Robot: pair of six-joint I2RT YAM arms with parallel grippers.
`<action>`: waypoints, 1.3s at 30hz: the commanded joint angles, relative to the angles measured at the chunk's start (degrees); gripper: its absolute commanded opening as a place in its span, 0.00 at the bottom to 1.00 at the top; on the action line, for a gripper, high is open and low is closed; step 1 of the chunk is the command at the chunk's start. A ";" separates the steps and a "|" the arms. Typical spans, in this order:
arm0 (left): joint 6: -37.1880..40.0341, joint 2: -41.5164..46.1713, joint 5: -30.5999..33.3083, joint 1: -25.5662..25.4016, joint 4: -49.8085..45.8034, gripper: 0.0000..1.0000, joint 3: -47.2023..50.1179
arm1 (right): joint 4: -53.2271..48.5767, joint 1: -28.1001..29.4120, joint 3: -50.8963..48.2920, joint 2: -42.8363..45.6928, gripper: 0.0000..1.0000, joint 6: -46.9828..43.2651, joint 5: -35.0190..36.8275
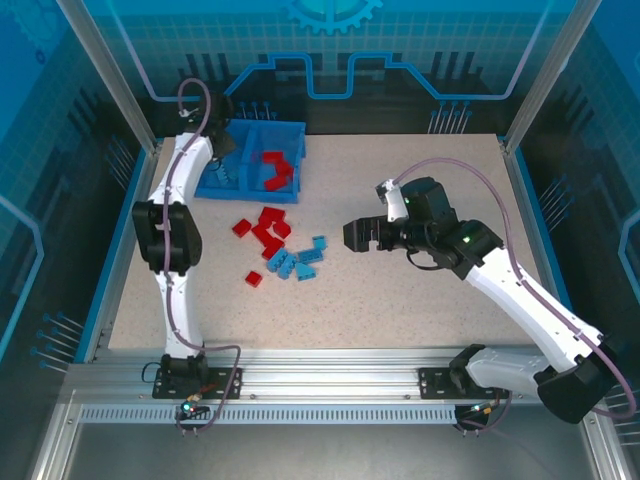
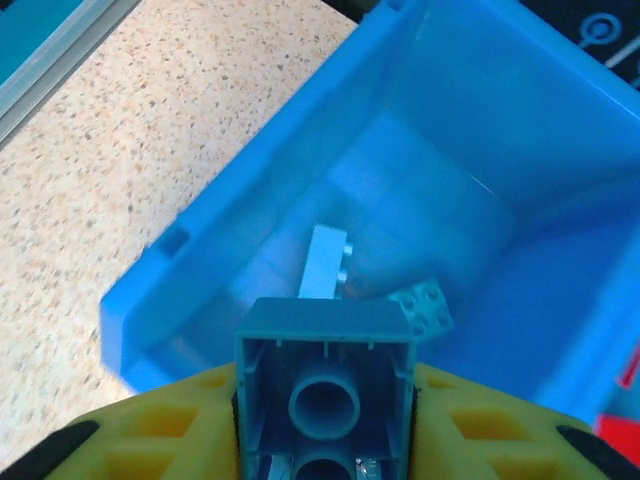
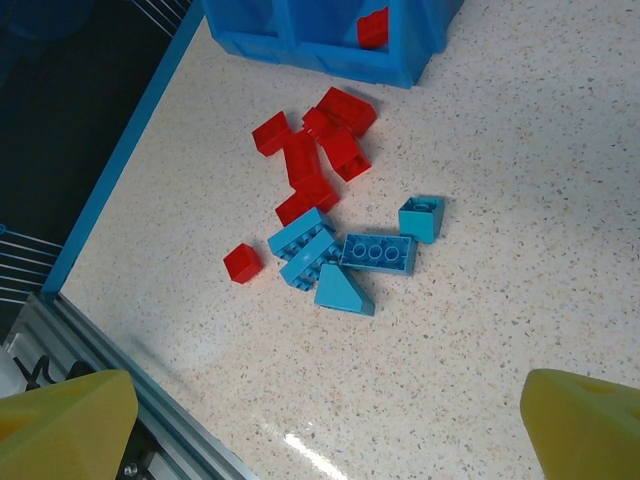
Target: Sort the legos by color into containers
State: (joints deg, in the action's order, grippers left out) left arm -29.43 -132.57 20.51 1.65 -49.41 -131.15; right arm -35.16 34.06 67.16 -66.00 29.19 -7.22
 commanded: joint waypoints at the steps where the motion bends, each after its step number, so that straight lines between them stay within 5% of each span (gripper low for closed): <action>1: 3.39 -4.45 -6.58 0.71 -4.16 0.48 -8.25 | -1.32 -0.40 0.70 0.78 1.00 0.40 0.68; 4: 5.55 -4.45 -7.38 1.04 -3.77 0.62 -9.57 | -1.22 -0.40 0.95 0.53 1.00 0.62 0.54; 9: 2.57 2.07 -8.88 1.07 -4.93 0.61 -4.87 | -0.42 -0.44 1.14 -0.49 1.00 1.37 0.10; 15: -6.70 22.93 -16.50 -0.54 3.76 0.60 19.95 | 0.73 -0.40 1.15 -3.08 1.00 2.02 1.17; 24: -13.37 45.76 -11.78 -18.29 8.77 0.60 45.32 | 1.05 -0.92 0.91 -6.61 1.00 3.42 4.02; 31: -16.70 42.39 -7.21 -33.28 10.45 0.60 52.10 | 2.77 -3.51 -3.96 -3.09 1.00 6.96 4.53; 39: -14.53 28.51 -6.05 -37.77 11.57 0.71 48.20 | 2.46 -5.06 -6.26 0.14 1.00 7.72 4.23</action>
State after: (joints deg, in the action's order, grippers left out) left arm -44.58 -101.56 12.16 -35.94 -38.54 -80.27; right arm -33.39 29.87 61.67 -67.51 35.66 -3.20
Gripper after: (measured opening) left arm 0.711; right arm 0.997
